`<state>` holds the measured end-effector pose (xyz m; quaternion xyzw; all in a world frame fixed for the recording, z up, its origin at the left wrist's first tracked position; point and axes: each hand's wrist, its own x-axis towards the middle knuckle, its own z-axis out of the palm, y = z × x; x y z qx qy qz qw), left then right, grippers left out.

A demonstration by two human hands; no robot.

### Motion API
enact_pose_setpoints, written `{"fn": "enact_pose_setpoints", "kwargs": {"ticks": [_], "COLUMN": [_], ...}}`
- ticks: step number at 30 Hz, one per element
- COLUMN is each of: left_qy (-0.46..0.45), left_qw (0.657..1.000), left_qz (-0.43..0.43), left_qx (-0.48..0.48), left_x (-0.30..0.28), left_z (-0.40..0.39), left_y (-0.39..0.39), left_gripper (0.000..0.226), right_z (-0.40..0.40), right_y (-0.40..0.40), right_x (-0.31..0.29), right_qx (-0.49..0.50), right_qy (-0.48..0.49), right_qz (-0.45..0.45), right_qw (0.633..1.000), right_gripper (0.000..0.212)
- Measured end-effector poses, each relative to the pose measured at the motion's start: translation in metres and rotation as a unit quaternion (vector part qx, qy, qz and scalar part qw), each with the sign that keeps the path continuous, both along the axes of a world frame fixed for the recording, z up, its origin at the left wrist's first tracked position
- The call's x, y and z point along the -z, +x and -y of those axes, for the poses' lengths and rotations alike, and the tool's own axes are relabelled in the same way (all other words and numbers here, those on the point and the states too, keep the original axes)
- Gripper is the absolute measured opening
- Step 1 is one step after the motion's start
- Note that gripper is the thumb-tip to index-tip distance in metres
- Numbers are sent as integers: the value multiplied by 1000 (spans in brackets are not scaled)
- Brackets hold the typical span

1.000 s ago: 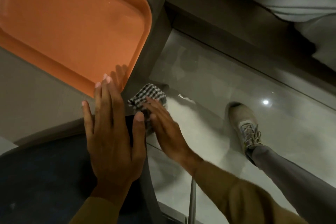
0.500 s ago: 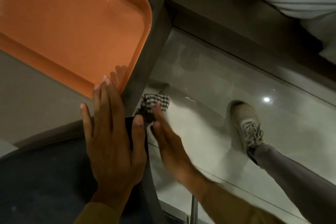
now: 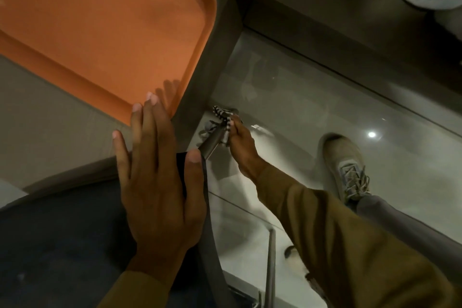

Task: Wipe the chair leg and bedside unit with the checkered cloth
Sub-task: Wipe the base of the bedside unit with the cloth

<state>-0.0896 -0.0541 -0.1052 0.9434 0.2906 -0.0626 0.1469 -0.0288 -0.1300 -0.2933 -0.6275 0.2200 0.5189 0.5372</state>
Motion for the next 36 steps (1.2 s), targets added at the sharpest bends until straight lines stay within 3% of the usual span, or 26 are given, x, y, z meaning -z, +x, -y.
{"fn": "enact_pose_setpoints", "kwargs": {"ticks": [3,6,8,11,18,21,25,28,36], "left_qy": [-3,-8,-5,-6,-7,-7,1,10,-2], "left_qw": [1000,1000,1000,1000,1000,1000,1000,1000,1000], "left_qz": [-2,-10,-14,-14,-15,-14,-18,-21,-12], "left_qx": [0,3,5,2,-2,-5,-5,-3,-16], "left_x": [-3,-4,-4,-4,-4,-4,-3,-2,-3], "left_z": [1,0,0,1,0,0,-1,-1,0], "left_y": [1,2,2,2,3,2,2,2,3], "left_gripper": [70,69,69,69,70,70,73,71,75], "right_z": [12,35,38,27,-1,4,28,30,6], "right_y": [-8,-30,-39,-32,15,18,-7,-21,15], "right_x": [-45,-104,-116,-95,-14,-29,-93,-104,-28], "right_qx": [-24,-69,-77,-75,-86,-105,-125,-94,-115], "right_qy": [25,104,130,91,-25,3,114,159,3], "right_qz": [80,208,240,213,48,71,195,196,68], "right_qw": [996,970,959,970,995,992,966,963,991], "right_gripper": [42,42,43,37,41,39,37,36,39]}}
